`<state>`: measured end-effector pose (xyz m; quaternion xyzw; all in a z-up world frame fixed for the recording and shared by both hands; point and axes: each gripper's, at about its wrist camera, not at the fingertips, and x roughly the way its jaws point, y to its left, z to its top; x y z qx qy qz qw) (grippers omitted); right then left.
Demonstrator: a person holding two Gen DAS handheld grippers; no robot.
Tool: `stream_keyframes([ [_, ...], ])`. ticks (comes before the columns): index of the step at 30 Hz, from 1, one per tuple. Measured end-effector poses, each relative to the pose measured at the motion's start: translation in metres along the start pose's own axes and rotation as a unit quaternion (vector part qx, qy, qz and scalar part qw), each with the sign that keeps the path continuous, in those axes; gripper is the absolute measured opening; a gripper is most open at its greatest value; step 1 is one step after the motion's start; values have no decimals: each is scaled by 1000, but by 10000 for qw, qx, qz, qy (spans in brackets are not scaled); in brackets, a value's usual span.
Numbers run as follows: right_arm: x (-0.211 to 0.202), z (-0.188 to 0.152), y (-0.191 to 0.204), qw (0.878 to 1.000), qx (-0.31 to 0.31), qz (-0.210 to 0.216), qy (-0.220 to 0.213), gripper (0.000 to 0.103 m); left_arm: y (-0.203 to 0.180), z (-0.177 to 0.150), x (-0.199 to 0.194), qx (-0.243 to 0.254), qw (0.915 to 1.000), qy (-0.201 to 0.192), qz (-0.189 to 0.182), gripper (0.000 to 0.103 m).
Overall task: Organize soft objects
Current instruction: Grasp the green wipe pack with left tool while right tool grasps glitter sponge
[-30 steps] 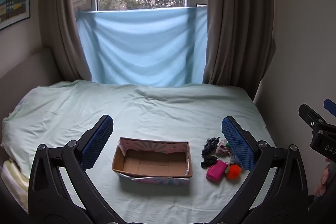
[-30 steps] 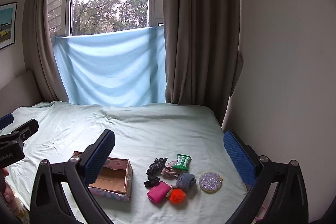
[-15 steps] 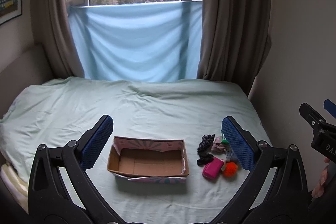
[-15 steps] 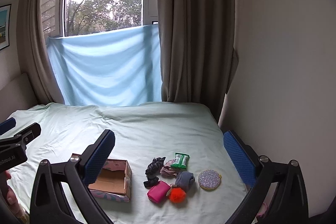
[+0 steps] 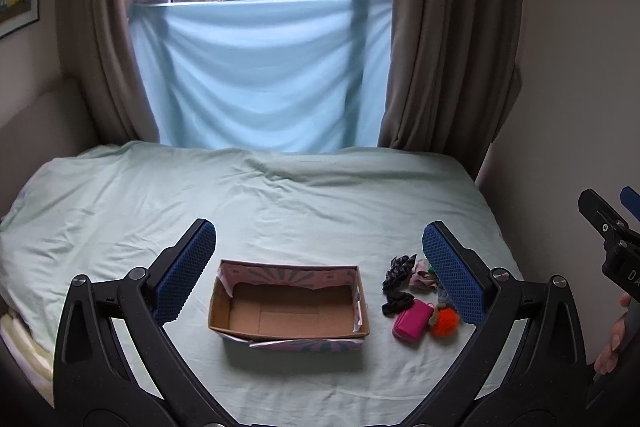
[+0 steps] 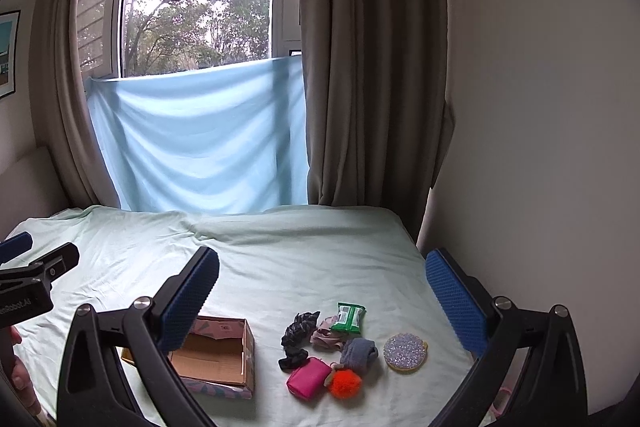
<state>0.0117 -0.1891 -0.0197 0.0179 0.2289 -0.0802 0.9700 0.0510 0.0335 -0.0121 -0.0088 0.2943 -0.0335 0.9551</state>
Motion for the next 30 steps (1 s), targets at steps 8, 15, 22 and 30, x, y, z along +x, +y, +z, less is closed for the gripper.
stream_keyframes([
  [8,16,-7,-8,9997,114,-9,203,103,-15,4,27,92,9998,193,-36,103],
  [15,43,-17,-46,9993,182,-101,320,103,-71,8,68,121,9991,389,-145,103],
  [22,87,-41,-99,9978,102,-387,536,103,-143,-1,135,346,9959,754,-363,103],
  [30,161,-92,-154,9926,295,-559,1041,103,-229,-25,241,778,9861,1354,-559,103],
])
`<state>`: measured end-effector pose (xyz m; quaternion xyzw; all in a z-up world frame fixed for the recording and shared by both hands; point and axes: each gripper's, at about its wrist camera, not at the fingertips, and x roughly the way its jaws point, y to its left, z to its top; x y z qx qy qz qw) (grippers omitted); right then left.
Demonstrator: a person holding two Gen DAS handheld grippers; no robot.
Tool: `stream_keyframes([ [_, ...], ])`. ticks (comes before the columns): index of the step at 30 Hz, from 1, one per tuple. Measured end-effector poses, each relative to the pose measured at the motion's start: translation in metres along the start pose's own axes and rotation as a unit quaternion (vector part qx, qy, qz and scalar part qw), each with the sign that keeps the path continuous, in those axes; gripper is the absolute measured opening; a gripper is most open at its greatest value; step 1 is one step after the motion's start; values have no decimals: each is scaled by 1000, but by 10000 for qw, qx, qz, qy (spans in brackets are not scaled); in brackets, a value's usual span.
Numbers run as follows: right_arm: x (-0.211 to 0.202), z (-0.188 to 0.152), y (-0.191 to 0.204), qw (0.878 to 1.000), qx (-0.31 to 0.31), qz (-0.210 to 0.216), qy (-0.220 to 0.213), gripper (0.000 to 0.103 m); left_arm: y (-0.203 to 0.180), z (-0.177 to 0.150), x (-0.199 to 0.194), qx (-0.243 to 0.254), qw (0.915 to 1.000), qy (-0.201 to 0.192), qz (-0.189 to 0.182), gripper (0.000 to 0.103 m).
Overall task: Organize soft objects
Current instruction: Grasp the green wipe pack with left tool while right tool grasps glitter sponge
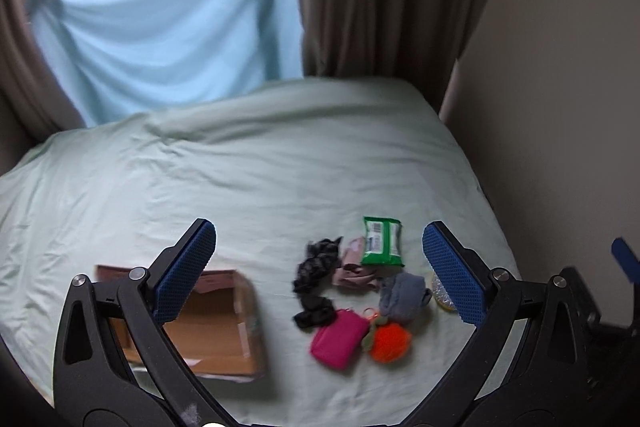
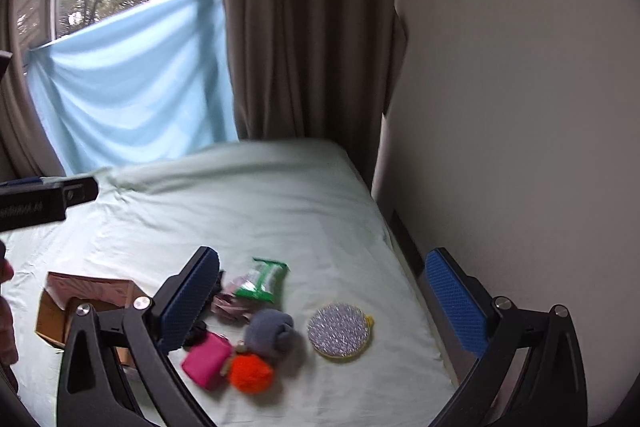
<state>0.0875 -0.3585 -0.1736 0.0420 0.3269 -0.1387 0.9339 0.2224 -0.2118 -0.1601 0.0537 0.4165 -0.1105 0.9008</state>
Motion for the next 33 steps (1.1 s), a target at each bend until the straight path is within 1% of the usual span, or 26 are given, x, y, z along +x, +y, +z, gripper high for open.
stream_keyframes([
  [3,39,-15,-17,9995,147,-65,254,103,-22,3,46,135,9995,276,-117,103],
  [6,77,-34,-28,9983,284,-128,501,103,-45,-1,97,362,9971,621,-235,103],
  [12,152,-79,-46,9940,485,-214,957,103,-87,-23,200,795,9876,1306,-347,102],
  [17,202,-113,-53,9900,615,-156,1263,103,-100,-40,266,907,9812,1676,-310,102],
  [19,220,-127,-53,9882,623,-132,1393,103,-102,-48,290,924,9783,1831,-299,99],
  [21,232,-137,-49,9881,538,-143,1433,103,-103,-56,308,947,9756,1960,-274,92],
  [23,244,-146,-43,9887,344,-159,1451,103,-104,-63,323,962,9737,2051,-254,90],
  [26,259,-157,-40,9883,251,-145,1498,103,-106,-72,338,1027,9709,2153,-235,86],
  [28,265,-162,-38,9883,206,-132,1507,103,-109,-77,347,1093,9687,2215,-244,79],
  [30,269,-166,-35,9884,145,-111,1510,103,-110,-82,359,1123,9643,2381,-296,64],
  [31,270,-168,-34,9884,122,-100,1513,103,-110,-83,364,1119,9636,2411,-286,63],
  [33,273,-171,-31,9887,75,-48,1496,97,-109,-85,370,1093,9640,2407,-299,61],
])
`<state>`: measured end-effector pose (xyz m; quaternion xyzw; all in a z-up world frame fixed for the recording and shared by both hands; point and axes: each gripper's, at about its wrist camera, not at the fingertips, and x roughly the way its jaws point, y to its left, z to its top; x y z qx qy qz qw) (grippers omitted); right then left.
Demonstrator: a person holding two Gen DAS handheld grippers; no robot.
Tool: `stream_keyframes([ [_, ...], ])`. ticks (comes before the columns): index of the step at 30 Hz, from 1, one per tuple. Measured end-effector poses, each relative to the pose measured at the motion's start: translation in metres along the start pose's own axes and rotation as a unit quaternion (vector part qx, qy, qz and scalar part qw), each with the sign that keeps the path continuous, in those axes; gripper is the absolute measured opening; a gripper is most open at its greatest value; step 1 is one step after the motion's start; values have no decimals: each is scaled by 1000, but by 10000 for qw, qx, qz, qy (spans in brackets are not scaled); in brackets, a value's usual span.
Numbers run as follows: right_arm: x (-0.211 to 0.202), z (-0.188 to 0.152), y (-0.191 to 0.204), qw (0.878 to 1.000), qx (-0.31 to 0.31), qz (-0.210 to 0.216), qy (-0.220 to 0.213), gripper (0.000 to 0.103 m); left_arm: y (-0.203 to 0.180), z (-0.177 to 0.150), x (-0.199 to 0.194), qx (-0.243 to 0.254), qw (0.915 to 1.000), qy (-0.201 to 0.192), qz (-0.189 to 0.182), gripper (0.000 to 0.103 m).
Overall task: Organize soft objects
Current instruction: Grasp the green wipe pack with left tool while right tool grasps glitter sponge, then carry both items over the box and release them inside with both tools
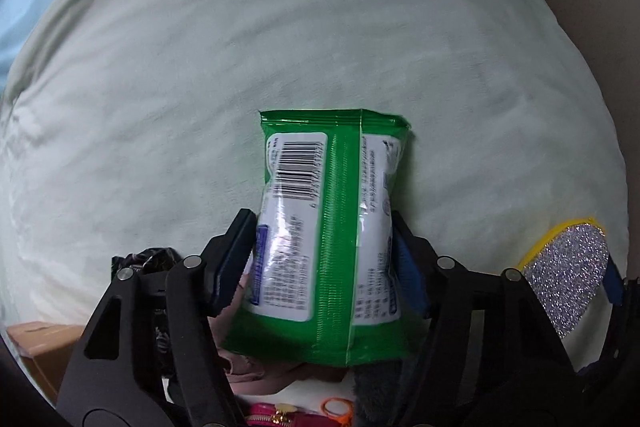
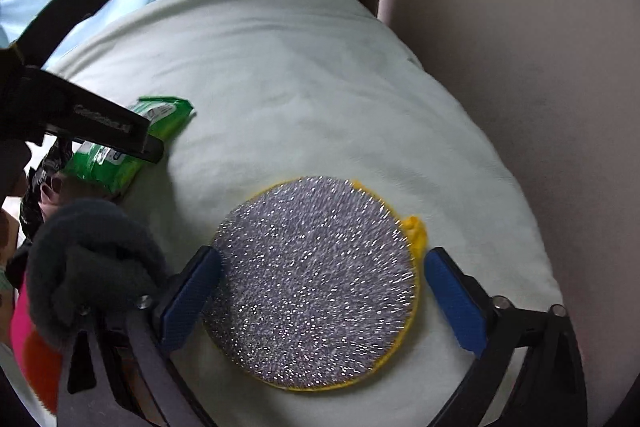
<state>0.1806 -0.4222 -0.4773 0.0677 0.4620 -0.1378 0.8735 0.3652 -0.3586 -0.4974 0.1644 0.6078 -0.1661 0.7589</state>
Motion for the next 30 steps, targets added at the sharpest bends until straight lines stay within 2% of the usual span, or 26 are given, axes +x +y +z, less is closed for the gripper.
stream_keyframes([
  [8,0,-5,4,9999,-73,62,-87,78,8,3,1,29,9999,-123,-58,42],
  [10,0,-4,2,9998,-17,171,-71,70,16,4,-12,29,9998,-157,-74,39],
  [12,1,-2,5,9994,-36,353,-15,53,16,0,-15,4,9998,-197,-100,38],
  [15,-2,-1,14,9983,-120,568,22,39,17,-7,-26,-39,9995,-303,-126,37],
  [18,-8,3,19,9979,-124,633,20,34,21,-12,-44,-105,9989,-436,-149,37],
  [23,-27,14,13,9979,-3,635,-118,34,26,-17,-80,-155,9975,-663,-178,36],
  [30,-83,33,2,9971,-40,626,-425,34,38,-21,-152,-285,9941,-1036,-174,36],
])
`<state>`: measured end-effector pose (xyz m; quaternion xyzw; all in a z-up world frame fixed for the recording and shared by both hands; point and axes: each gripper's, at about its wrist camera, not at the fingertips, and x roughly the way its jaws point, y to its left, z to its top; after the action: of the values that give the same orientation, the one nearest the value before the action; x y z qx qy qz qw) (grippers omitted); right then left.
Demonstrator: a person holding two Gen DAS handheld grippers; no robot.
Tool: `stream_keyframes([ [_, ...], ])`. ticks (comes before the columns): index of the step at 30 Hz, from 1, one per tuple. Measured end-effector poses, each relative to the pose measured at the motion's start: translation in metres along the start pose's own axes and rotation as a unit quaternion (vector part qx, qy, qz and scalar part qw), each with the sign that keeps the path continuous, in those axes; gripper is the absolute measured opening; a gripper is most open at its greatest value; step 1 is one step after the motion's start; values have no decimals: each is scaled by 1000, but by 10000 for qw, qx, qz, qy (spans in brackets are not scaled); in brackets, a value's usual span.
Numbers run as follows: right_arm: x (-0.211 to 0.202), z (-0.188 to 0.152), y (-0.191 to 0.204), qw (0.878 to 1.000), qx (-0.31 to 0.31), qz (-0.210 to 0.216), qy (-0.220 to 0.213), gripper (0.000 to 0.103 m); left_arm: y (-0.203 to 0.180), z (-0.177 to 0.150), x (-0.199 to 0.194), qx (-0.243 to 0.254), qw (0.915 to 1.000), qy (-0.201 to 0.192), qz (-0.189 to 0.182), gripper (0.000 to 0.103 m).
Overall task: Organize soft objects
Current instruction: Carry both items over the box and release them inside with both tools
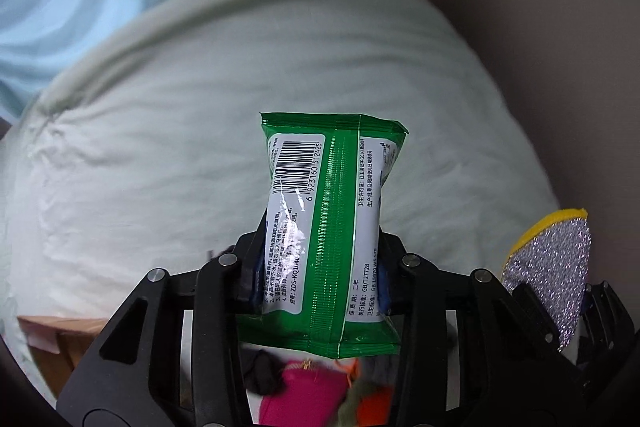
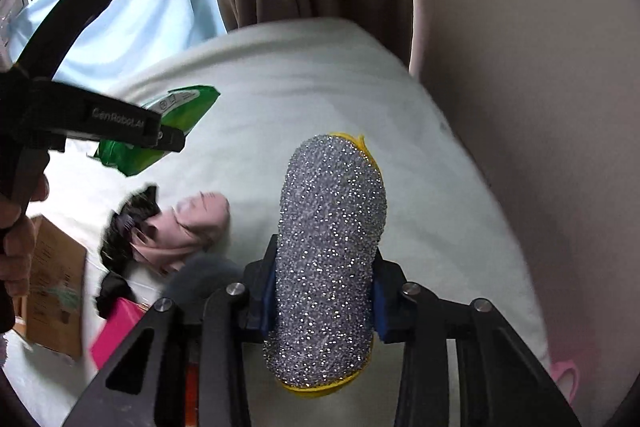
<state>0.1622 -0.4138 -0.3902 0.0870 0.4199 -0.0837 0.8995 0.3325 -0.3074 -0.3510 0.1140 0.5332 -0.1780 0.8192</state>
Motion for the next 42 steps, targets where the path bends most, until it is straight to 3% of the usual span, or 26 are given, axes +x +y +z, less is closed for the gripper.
stream_keyframes([
  [7,-86,47,21,9991,-81,129,-407,34,13,5,-108,-336,9982,-505,30,36],
  [12,-147,74,46,9974,-152,309,-634,34,47,-8,-185,-643,9941,-867,75,36],
  [17,-206,91,79,9947,-282,511,-852,34,92,-39,-249,-924,9882,-1200,206,36],
  [24,-256,98,154,9905,-505,959,-843,34,164,-98,-304,-1291,9813,-1371,407,36],
  [28,-263,94,201,9891,-545,1212,-637,34,214,-131,-314,-1491,9790,-1270,562,36],
  [33,-241,84,270,9878,-712,1356,-295,34,282,-165,-301,-1737,9774,-983,700,36],
  [42,-174,50,364,9857,-632,1447,598,34,369,-210,-229,-1784,9810,-208,737,36],
])
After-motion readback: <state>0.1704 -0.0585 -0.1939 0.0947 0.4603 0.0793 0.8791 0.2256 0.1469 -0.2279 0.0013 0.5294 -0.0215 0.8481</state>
